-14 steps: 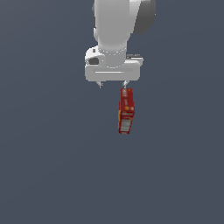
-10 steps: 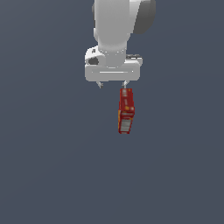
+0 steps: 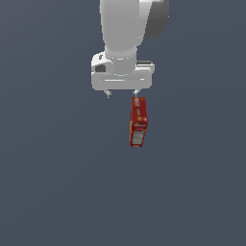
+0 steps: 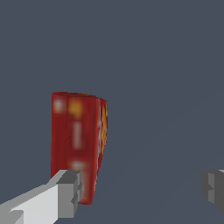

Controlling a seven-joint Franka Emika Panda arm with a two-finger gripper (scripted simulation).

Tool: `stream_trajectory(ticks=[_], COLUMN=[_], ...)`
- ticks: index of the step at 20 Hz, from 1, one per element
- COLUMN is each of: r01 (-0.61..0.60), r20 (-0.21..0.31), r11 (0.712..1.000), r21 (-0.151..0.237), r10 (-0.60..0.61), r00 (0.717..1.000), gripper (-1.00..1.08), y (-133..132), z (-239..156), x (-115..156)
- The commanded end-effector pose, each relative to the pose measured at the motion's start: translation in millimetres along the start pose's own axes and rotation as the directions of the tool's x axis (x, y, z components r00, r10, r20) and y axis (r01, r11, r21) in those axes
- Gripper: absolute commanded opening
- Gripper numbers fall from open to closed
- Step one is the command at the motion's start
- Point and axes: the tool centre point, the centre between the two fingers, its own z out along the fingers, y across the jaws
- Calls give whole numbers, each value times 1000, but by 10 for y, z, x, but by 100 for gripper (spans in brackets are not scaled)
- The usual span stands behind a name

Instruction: Pick up the object and move it to a goal position.

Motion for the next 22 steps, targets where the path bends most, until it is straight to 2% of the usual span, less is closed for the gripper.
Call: stream_trajectory(ticks=[1, 7, 16, 22], r01=[-1, -12, -37, -44], r20=[-2, -17, -54, -65], r11=[1000, 1000, 999, 999], r21=[-1, -7, -14, -14], r10=[1, 12, 36, 43], r00=[1000, 1000, 998, 997], gripper=[100, 100, 100, 100], y=[-27, -201, -611, -732], z=[21, 170, 512, 611], x=[0, -6, -68, -101])
